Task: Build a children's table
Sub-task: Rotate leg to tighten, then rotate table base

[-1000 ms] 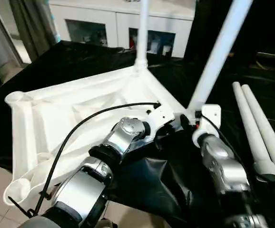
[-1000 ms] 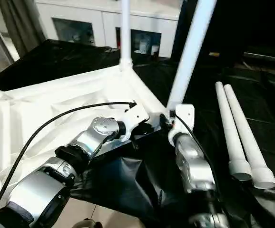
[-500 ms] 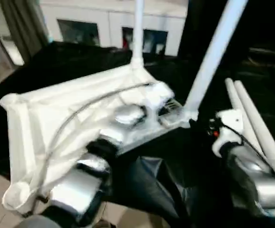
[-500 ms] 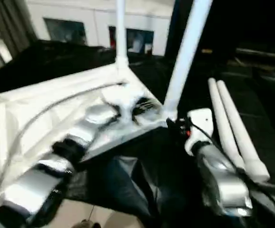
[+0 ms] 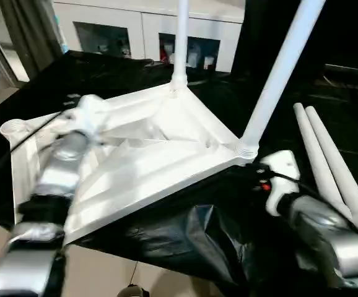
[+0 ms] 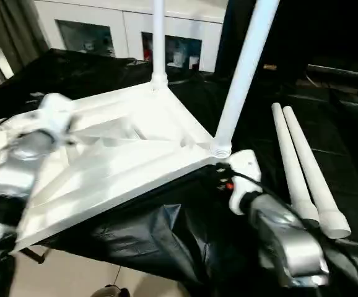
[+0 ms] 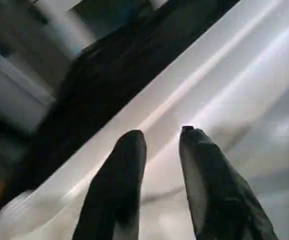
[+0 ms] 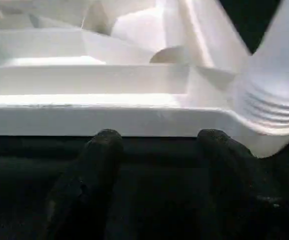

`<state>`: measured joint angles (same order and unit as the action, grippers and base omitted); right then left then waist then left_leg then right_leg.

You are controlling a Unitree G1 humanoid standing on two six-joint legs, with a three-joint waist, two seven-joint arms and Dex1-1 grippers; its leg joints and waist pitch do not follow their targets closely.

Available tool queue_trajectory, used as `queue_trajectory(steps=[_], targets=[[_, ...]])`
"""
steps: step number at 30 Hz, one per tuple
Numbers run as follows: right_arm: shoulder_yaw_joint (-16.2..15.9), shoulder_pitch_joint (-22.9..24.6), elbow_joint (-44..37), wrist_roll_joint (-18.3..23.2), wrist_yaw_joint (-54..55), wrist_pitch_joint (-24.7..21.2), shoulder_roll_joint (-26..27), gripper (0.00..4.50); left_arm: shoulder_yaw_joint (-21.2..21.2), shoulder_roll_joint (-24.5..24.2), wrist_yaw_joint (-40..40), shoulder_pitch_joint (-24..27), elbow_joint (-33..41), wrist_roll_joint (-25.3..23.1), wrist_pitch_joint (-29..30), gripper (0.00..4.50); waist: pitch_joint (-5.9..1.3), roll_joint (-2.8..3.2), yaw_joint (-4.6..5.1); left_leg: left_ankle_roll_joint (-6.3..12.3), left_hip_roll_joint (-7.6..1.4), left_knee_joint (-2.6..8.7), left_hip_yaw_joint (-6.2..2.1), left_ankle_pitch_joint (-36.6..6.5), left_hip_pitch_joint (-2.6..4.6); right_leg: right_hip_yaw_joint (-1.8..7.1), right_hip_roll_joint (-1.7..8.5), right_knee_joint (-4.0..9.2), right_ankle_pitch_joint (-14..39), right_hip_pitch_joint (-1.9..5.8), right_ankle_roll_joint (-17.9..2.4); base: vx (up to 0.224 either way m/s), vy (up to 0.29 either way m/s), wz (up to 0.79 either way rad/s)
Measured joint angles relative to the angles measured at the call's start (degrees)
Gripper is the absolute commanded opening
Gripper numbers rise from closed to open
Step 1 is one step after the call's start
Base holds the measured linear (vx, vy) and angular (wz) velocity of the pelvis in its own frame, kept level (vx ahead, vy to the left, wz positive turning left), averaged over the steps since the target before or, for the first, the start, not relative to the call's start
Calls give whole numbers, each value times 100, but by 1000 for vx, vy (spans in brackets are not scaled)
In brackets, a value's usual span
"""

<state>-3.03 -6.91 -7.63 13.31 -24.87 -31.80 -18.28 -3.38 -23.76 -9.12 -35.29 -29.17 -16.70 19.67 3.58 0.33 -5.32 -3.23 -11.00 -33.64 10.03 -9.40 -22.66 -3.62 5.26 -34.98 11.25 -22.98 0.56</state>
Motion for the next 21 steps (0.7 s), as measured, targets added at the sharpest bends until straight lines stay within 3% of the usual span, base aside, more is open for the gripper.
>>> queue_trajectory(steps=[3, 9, 15, 21], targets=[[-91, -163, 288, -80, 159, -50, 154, 218, -56, -200, 103, 376, 614, -218, 507, 99, 1, -27, 31, -2, -2, 3, 0, 1, 1, 0, -1, -1, 0, -4, 0, 0, 0, 0], [-231, -428, 834, -312, 395, -67, 316, 167, 43, -404, -250, 755, 947, -267, 1151, 57, 1, -30, 27, -8, -1, 5, 0, 4, 1, 0, -2, -4, 0, -6, 0, 0, 0, 0], [-240, -640, 1114, -423, 515, 41, 429, 114, 407, -683, -1106, 1139, 1300, -213, 1791, 14, -3, -36, 18, -12, -2, 4, -1, 7, 1, 0, -2, -8, -1, -6, -1, 0, 0, 0], [-313, -1070, 1847, -505, 553, 375, 665, 62, 1009, -1226, -2413, 1336, 1712, -46, 1802, 0, -13, -51, 28, -14, -1, 4, 0, 8, 8, 3, -2, -15, -2, -4, -2, 0, 0, 0]])
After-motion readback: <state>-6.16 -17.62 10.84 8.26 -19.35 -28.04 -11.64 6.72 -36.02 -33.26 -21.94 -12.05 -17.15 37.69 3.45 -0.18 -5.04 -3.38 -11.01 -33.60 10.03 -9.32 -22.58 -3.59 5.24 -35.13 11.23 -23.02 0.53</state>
